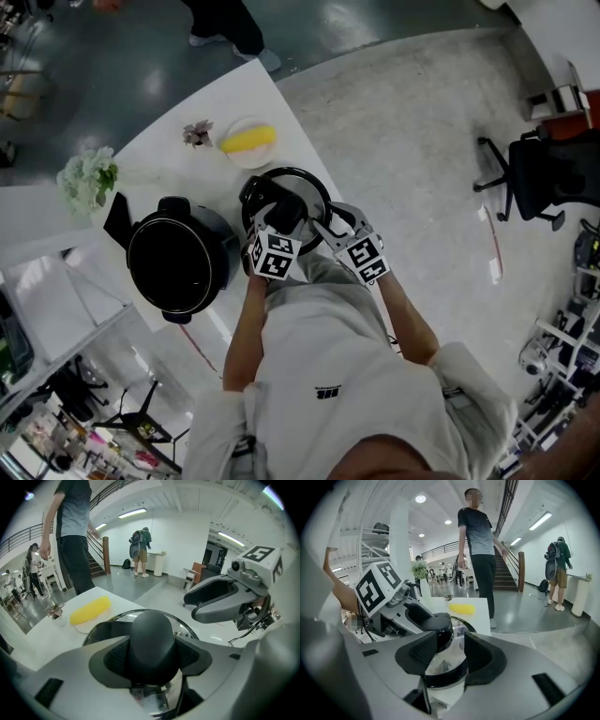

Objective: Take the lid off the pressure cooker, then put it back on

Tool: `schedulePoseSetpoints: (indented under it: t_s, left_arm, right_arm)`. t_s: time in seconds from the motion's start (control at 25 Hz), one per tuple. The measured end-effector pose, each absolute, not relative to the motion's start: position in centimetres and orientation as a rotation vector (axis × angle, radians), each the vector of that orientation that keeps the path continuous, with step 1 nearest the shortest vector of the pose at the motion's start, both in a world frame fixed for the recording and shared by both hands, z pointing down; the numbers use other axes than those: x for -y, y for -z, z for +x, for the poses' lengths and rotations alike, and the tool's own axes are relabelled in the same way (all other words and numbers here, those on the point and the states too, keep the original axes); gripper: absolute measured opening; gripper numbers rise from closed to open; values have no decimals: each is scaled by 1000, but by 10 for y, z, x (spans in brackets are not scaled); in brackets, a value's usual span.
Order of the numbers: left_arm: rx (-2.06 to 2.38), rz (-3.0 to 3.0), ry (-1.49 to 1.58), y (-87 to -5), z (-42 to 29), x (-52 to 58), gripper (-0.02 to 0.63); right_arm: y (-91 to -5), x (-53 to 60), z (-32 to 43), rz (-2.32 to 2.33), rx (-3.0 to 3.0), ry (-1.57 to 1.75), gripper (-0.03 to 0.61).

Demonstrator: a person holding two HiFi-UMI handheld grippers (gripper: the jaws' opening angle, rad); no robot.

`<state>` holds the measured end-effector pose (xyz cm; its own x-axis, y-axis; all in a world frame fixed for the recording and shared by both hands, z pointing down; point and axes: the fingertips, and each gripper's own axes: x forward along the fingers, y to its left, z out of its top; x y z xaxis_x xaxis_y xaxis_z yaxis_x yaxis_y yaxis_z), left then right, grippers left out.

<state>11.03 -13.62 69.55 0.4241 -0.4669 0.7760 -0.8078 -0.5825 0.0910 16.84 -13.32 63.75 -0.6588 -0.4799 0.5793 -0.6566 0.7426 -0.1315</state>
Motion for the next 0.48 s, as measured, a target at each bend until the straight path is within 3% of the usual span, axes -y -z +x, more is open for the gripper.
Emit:
schedulePoseSetpoints:
  t_s: [0.48]
  left_arm:
    - [1080, 2299, -943, -626, 110, 142, 287]
  right_arm:
    - [-582, 136, 162, 876, 2461, -379, 183]
